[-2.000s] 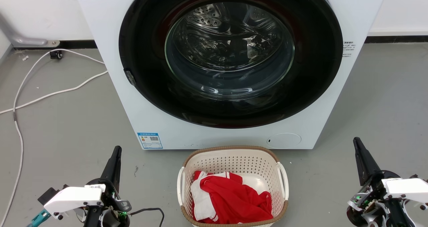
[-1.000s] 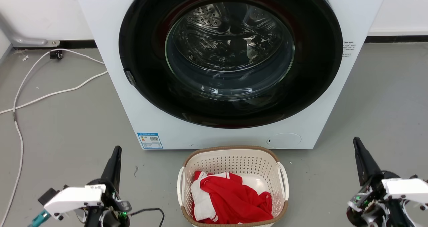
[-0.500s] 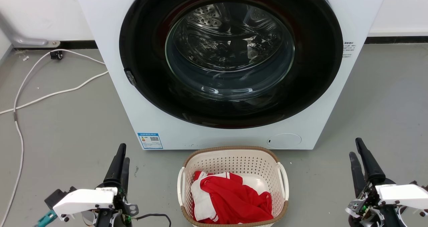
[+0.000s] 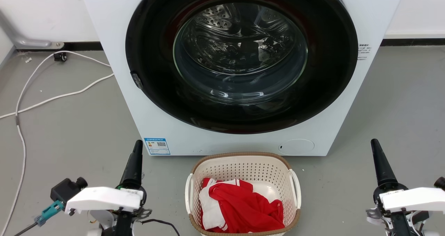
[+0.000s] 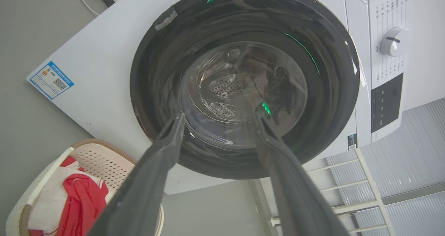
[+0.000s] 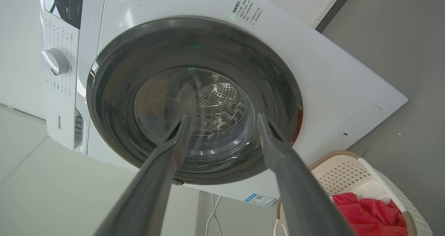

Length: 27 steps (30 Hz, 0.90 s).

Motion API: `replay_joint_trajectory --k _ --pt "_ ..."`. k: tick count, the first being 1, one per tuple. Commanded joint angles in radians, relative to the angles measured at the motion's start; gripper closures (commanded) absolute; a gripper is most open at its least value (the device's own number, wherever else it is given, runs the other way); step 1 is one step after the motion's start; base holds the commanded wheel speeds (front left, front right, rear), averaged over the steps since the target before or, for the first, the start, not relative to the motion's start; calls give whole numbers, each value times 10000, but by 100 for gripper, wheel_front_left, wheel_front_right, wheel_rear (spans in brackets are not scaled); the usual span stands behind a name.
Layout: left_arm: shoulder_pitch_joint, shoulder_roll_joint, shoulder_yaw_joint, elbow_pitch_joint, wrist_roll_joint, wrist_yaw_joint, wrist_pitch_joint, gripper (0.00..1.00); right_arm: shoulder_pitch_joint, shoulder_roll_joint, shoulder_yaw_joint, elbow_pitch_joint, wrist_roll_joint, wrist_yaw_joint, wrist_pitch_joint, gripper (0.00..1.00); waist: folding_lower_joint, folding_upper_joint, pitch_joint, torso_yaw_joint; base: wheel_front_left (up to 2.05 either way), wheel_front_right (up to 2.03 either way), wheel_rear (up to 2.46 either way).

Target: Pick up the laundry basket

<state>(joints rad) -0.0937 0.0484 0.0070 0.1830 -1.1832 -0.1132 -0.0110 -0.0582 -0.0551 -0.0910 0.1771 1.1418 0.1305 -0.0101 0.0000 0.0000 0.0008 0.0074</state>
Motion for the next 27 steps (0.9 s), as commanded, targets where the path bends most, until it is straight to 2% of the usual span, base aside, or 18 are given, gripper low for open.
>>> replay_joint_trajectory --k 1,11,27 --pt "-332 36 -127 -220 558 67 -115 0 -57 4 -7 -257 -582 2 -118 0 0 0 -1 4 0 0 0" --pt "-353 35 -580 -227 2474 334 -481 0 73 28 103 -294 -2654 3 -483 0 0 0 -15 40 0 0 0" --pt "-451 34 -961 70 4724 575 -999 0 169 35 371 -116 -5152 3 -1001 0 0 0 -30 105 0 0 0"
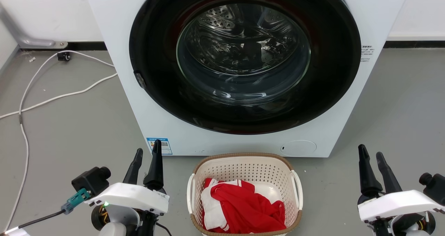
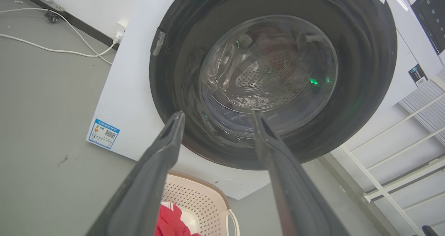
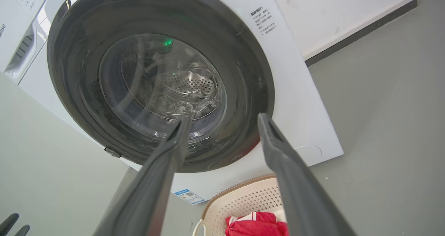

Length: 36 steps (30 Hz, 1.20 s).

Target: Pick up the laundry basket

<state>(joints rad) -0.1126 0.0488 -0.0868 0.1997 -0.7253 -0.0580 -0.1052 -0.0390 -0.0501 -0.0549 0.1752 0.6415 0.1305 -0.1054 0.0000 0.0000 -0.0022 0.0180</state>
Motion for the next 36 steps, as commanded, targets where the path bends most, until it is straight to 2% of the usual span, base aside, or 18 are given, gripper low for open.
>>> replay_joint_trajectory --k 1,22,36 --pt "-272 30 -35 -69 281 32 -86 0 -25 -15 23 -81 -298 3 -81 0 0 0 0 5 0 0 0" --pt "-357 48 -351 291 2940 218 -650 0 36 -12 235 113 -3088 2 -635 0 0 0 -61 127 0 0 0" --pt "-409 61 -530 540 4289 302 -971 0 148 -9 240 92 -4301 2 -816 0 0 0 -85 189 0 0 0"
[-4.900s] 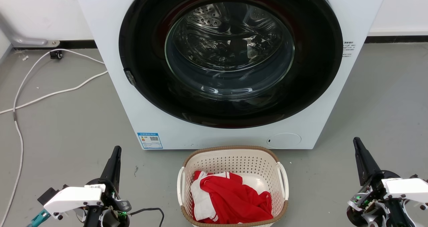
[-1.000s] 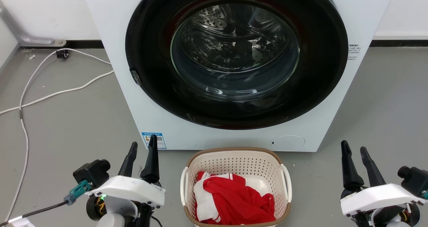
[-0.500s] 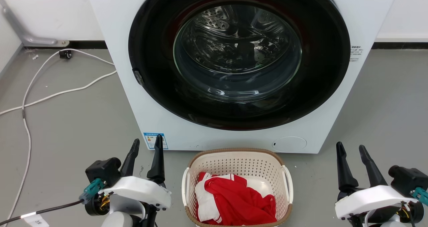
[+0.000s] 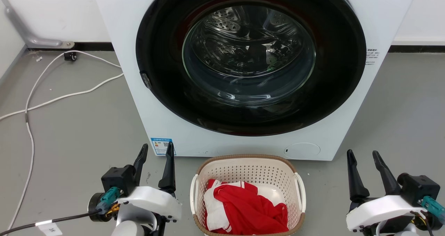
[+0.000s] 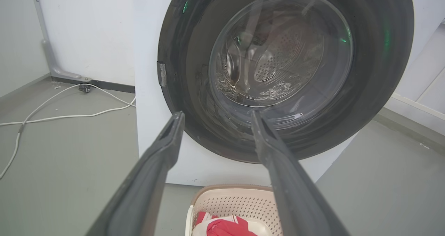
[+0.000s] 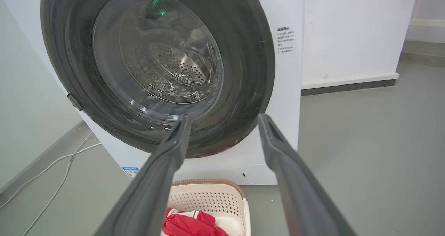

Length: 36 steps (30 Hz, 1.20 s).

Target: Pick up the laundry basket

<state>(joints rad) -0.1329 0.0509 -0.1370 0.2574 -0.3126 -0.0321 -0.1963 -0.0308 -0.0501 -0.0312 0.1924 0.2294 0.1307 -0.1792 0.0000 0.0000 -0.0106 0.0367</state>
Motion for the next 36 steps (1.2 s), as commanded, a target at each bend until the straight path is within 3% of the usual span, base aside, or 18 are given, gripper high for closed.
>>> replay_joint_trajectory --k 1,36 --pt "-202 39 -37 -29 238 45 -88 0 72 -9 1 -78 -258 0 -95 0 0 0 -2 4 0 0 0" --pt "-168 1 -277 359 2200 122 -715 0 168 -2 -16 110 -2024 -1 -341 0 0 0 -13 155 0 0 0"
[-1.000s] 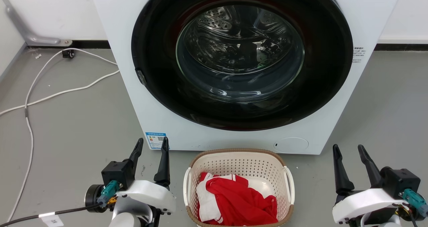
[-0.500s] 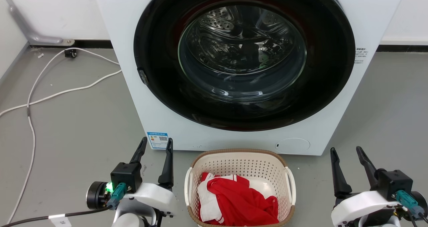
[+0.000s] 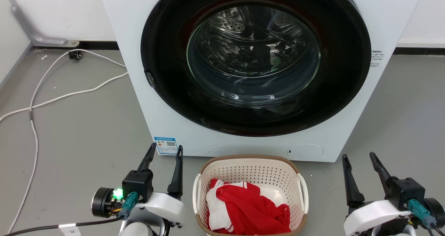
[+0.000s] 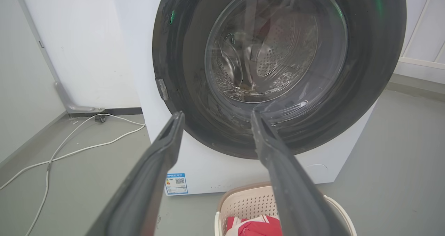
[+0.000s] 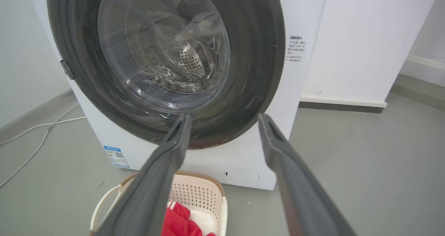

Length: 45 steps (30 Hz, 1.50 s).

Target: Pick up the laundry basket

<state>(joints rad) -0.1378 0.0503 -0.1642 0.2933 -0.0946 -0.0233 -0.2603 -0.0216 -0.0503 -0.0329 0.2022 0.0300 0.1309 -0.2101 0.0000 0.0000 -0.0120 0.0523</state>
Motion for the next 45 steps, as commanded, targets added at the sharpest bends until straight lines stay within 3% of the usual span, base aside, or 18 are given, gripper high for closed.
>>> replay_joint_trajectory --k 1,24,33,38,39,45 --pt "-115 6 0 20 0 33 -75 0 64 0 2 24 -1 -3 -8 0 0 0 4 -2 0 0 0" --pt "-382 2 -28 184 -23 113 -63 0 -233 0 79 77 147 -3 129 0 0 0 469 -56 0 0 0" --pt "-1086 1 -94 726 -203 136 -53 0 -1025 1 405 597 320 -3 227 0 0 0 1916 -266 0 0 0" --pt "-1727 7 -233 1821 -508 43 -53 0 -1704 1 622 1198 479 -3 212 0 0 0 2966 -400 0 0 0" --pt "-2146 4 -248 2481 -718 124 -53 0 -2172 -6 729 1690 615 -5 168 0 0 0 3600 -502 0 0 0" --pt "-3044 5 -105 3910 -995 154 -53 0 -3157 -55 1040 2959 920 -5 93 0 0 0 4693 -700 0 0 0"
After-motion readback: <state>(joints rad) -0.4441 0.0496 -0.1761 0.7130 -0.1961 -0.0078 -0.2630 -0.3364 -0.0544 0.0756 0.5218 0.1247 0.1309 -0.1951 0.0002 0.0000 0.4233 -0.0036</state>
